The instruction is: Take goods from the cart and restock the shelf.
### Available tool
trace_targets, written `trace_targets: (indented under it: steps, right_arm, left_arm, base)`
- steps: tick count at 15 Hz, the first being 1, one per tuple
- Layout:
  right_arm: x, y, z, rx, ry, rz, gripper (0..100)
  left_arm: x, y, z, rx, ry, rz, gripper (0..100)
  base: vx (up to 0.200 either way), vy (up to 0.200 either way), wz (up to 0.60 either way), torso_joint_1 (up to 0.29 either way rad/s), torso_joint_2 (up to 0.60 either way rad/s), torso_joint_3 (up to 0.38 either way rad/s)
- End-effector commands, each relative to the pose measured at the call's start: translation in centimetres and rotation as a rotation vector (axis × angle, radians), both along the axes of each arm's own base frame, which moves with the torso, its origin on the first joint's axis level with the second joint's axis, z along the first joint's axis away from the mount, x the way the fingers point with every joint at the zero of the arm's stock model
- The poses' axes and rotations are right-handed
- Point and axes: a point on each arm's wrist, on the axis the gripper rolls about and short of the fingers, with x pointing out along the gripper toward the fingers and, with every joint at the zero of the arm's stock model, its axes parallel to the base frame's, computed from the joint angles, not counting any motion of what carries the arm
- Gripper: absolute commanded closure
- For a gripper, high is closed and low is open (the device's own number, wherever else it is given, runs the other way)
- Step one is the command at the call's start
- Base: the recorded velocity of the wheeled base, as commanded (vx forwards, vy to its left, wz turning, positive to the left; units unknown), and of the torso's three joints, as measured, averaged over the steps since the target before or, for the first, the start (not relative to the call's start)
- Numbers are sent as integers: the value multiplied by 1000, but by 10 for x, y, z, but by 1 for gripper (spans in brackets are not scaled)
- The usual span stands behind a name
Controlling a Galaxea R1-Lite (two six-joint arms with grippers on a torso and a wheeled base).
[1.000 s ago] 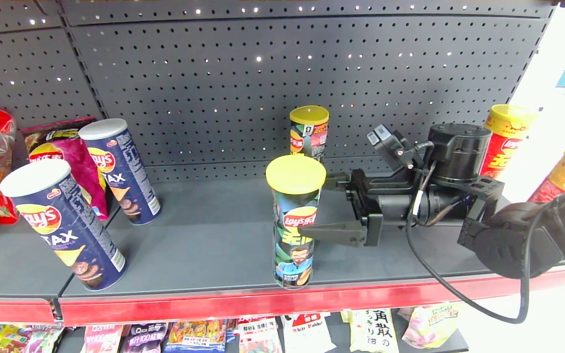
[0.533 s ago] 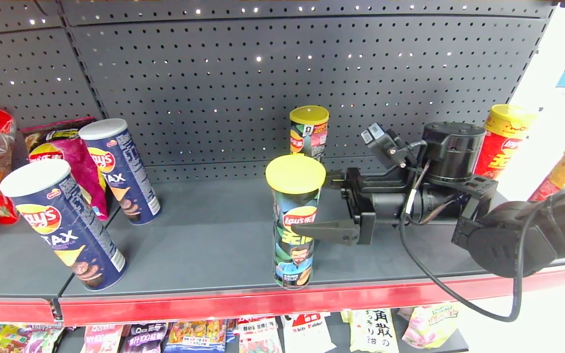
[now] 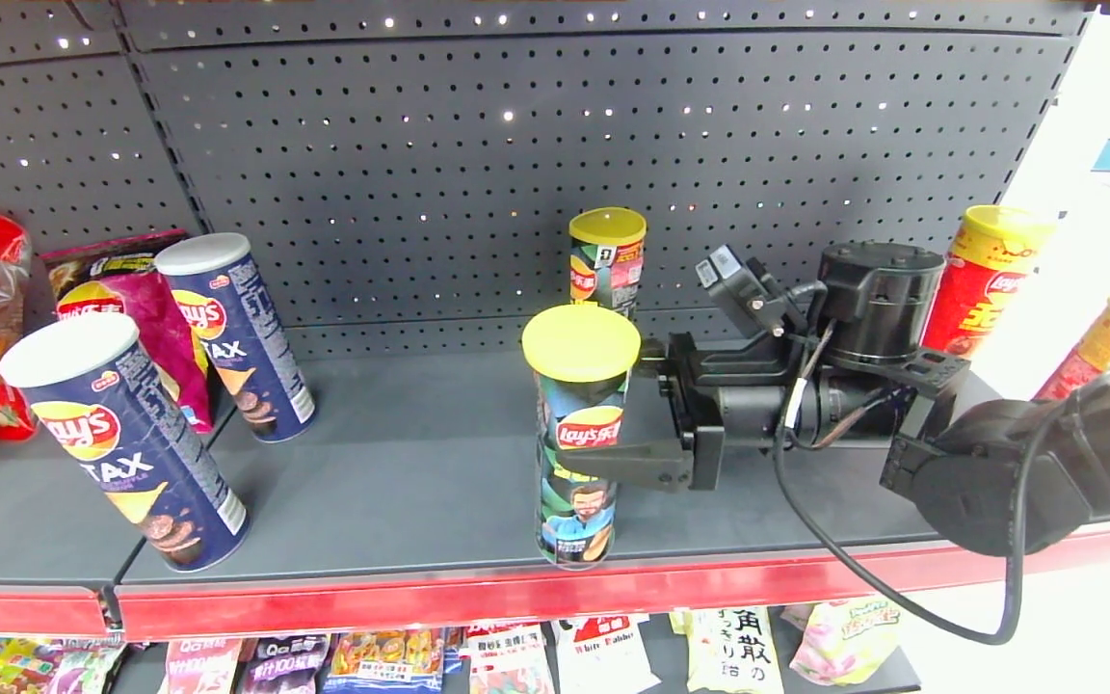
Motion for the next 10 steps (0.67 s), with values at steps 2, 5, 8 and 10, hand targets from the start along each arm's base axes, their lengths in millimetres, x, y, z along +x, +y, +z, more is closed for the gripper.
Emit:
trace_targets:
  steps: [2,5,8,10]
  right_arm:
    - [-1,2,-1,-1,1,6,0]
    - [0,3,-3,-5,7,8,100]
    - [-1,5,-3,-4,6,12,100]
    - [-1,4,-3,-3,3,11,100]
  left_arm:
    - [0,0,0,1,0,1,0]
    - [0,0,0,-1,0,1,0]
    - [0,0,0,1,0,1,0]
    - [0,0,0,-1,0,1,0]
  base:
    - [0,0,0,0,0,0]
    - [0,0,0,0,0,0]
    - [0,0,0,0,0,0]
    - [0,0,0,0,0,0]
